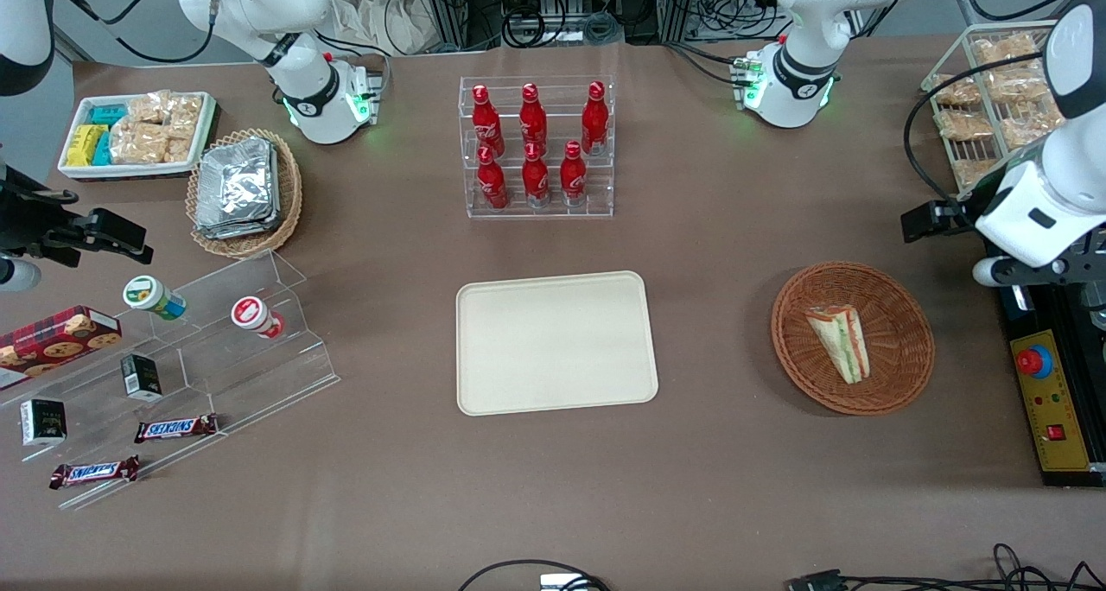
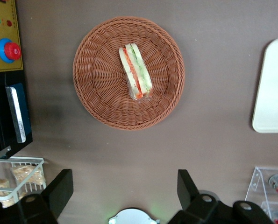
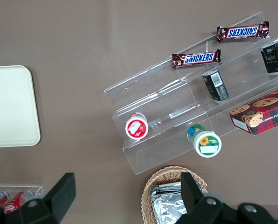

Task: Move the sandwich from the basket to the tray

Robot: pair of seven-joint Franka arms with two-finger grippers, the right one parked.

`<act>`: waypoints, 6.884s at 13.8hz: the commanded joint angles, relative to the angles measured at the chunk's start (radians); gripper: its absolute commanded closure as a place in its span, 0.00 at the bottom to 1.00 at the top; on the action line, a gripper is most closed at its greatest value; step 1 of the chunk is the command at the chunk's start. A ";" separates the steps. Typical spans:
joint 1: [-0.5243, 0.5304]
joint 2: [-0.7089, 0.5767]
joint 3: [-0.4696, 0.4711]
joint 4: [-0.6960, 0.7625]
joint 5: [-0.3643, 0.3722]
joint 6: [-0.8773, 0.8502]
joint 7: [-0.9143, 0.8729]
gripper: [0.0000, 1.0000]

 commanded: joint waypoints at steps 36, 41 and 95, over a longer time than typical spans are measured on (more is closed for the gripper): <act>0.057 0.226 -0.122 -0.137 -0.021 0.382 -0.277 0.98; 0.039 0.278 -0.263 -0.038 -0.059 0.364 -0.299 0.98; 0.257 -0.013 -0.275 0.016 0.064 -0.139 0.134 0.00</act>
